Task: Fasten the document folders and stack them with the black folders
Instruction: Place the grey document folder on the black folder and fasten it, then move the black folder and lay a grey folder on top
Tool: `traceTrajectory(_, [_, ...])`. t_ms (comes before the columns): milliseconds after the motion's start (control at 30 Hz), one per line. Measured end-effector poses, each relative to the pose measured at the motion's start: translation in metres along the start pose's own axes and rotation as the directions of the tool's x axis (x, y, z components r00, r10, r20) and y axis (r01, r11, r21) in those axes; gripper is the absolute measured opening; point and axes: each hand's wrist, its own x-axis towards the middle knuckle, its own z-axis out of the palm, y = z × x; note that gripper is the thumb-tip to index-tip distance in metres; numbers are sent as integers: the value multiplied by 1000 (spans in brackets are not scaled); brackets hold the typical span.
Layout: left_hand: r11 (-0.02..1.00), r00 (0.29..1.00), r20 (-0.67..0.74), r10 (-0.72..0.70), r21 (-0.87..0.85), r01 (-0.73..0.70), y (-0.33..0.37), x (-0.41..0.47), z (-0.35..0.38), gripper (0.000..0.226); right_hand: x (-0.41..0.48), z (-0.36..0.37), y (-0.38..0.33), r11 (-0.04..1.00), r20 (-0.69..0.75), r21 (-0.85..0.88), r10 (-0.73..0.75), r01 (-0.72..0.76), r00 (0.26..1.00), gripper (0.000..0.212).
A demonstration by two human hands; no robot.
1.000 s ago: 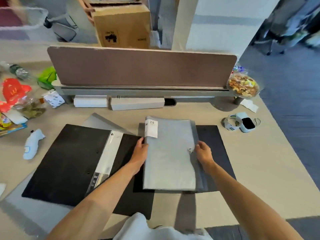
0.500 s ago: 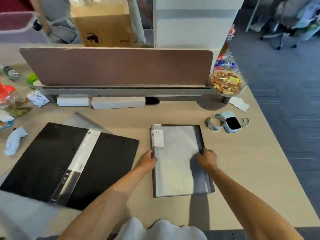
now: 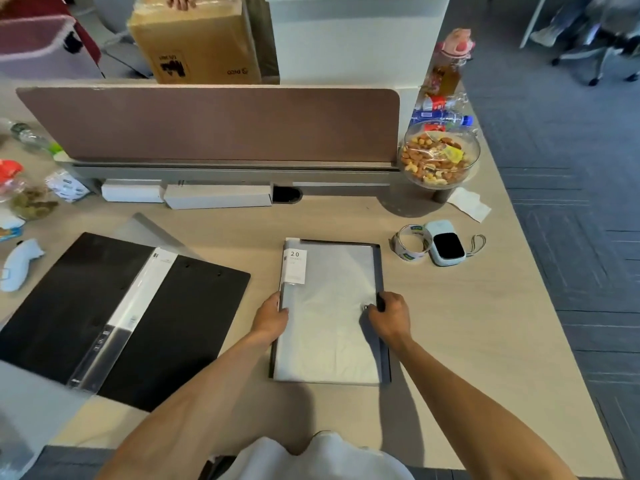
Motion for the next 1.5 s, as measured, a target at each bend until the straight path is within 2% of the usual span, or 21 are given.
traceTrajectory(133, [999,999,29,22,-46,-20,3,5,-3,43,-6,-7,-15,983,12,-156,-93,93,996,16])
traceTrajectory(233, [999,998,54,34,-42,-32,-2,8,-7,43,-15,-2,-30,920,18,-326,-224,217,974,27])
traceTrajectory(400, [995,992,80,100,17,-102,-13,-7,-34,45,-29,26,-76,860,132,-290,-398,420,908,32])
traceTrajectory(567, [987,992,-34,121,113,-116,-54,-7,-94,40,-52,77,-138,802,236,-244,-496,545,836,34])
traceTrajectory(667, [986,987,-102,125,125,-112,-83,-6,-139,39,-66,117,-173,802,299,-192,-501,565,812,34])
traceTrajectory(800, [979,975,-168,147,165,-119,-124,0,-197,39,-80,169,-206,886,327,-136,-383,444,864,27])
traceTrajectory(933, [959,959,-215,187,250,-131,-159,13,-245,40,-82,206,-220,973,269,-120,-159,197,950,41])
traceTrajectory(1033, [898,961,-204,185,433,-81,-179,24,-273,48,-80,225,-227,998,177,69,-18,6,984,50])
traceTrajectory(1133, [828,984,-105,143,557,-61,-198,31,-290,56,-80,231,-237,893,139,394,174,-216,975,57])
traceTrajectory(1200, [785,987,-52,150,613,-87,-209,35,-296,62,-82,231,-244,795,141,525,271,-304,952,52])
traceTrajectory(1267, [754,986,-36,160,649,-99,-216,37,-298,66,-87,234,-245,749,207,563,282,-350,937,38])
traceTrajectory(1333, [716,986,-31,166,691,-99,-217,37,-297,70,-95,240,-245,747,298,544,254,-382,920,32])
traceTrajectory(1400, [681,985,-27,168,726,-96,-216,36,-296,73,-101,247,-242,768,336,512,232,-384,913,33])
traceTrajectory(1500, [671,987,-11,159,734,-100,-213,35,-299,75,-108,244,-246,844,320,456,142,-284,937,38])
